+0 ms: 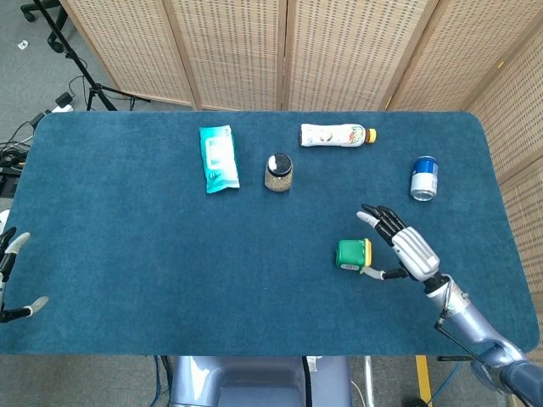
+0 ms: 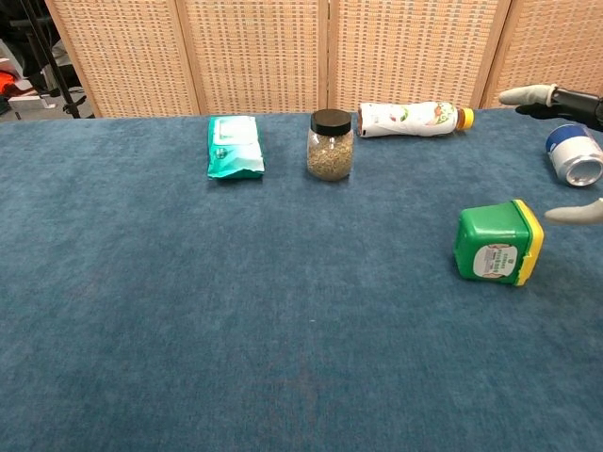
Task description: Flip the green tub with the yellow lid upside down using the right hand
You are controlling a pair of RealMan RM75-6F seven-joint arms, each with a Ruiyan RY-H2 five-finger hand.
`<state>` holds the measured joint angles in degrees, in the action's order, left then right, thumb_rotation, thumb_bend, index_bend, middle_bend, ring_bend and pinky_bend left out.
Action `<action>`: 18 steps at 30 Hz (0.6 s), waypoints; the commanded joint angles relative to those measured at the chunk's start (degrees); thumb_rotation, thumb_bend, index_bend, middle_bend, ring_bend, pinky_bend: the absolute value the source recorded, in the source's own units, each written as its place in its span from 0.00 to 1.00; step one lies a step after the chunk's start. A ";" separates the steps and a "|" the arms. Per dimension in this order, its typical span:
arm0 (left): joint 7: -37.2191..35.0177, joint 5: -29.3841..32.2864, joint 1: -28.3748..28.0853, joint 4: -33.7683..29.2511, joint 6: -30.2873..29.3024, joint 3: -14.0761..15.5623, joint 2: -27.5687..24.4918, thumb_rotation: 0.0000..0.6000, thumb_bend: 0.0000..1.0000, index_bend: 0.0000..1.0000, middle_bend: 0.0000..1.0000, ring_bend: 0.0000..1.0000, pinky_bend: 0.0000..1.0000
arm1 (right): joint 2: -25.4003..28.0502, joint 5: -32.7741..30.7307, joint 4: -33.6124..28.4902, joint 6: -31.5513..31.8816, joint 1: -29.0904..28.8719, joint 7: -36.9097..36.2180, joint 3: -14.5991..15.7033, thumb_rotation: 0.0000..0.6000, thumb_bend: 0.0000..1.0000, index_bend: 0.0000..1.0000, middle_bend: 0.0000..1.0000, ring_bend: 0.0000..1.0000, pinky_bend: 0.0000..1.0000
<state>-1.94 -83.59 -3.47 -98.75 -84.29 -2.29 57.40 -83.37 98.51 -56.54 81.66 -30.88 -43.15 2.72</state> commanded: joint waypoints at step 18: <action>-2.37 0.34 0.01 0.69 0.11 -0.27 -0.69 1.00 0.00 0.00 0.00 0.00 0.00 | 12.15 -48.44 -49.61 -25.52 -11.10 75.28 -7.67 1.00 0.00 0.02 0.00 0.00 0.00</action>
<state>-4.28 -83.26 -3.44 -98.07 -84.20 -2.54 56.72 -69.55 56.62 -103.44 58.05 -38.81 26.32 -3.18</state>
